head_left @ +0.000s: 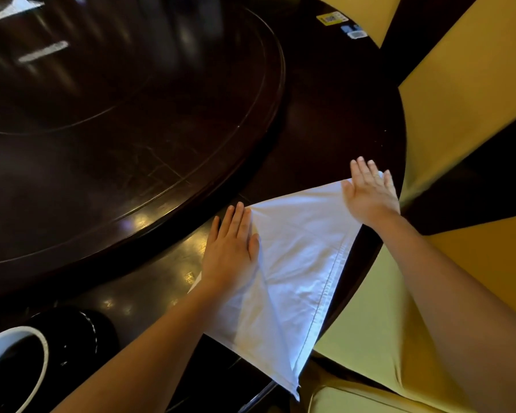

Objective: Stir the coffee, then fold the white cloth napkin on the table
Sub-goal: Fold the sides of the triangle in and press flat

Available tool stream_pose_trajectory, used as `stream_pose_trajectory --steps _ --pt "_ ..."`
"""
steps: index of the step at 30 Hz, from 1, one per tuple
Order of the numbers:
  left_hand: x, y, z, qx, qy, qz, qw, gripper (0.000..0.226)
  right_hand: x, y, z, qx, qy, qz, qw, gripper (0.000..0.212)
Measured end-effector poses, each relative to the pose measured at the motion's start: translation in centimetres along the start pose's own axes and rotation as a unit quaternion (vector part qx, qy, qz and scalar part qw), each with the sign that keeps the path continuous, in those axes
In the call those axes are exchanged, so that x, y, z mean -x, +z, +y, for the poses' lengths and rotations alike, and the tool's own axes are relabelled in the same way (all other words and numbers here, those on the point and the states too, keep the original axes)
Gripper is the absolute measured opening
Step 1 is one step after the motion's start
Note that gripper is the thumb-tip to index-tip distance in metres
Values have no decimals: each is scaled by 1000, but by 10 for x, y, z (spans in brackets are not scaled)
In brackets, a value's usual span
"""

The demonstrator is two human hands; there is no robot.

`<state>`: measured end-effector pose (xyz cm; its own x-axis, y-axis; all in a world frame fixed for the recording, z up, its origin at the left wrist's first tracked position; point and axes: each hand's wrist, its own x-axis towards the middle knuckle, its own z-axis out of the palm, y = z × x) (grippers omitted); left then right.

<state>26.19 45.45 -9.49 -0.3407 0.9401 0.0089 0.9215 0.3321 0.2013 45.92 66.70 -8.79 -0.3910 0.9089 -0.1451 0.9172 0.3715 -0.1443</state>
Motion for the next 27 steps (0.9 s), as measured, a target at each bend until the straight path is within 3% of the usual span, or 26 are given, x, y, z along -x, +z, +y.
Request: stream_pose_trajectory --steps 5,10,14,19,22,25,27 --pt "0 1 0 -8 -3 5 1000 70 2 -7 10 -40 38 89 995 51" --pt "1 0 2 -10 -5 3 1000 72 14 -16 9 -33 47 191 980 28" --pt "0 0 2 -17 -3 1 1000 73 37 -33 -5 -165 -33 252 953 12" --pt "1 -3 1 -2 0 -11 1000 69 112 -36 -44 -240 -221 210 922 7" --pt "-2 -8 -3 53 7 -19 998 67 163 -22 -57 -281 -300 139 901 7" --pt "-4 -15 -11 118 -5 -7 993 60 199 1 -56 -253 -353 78 898 13" --pt "-5 -17 -16 96 3 -27 995 53 215 13 -54 -226 -381 61 894 16"
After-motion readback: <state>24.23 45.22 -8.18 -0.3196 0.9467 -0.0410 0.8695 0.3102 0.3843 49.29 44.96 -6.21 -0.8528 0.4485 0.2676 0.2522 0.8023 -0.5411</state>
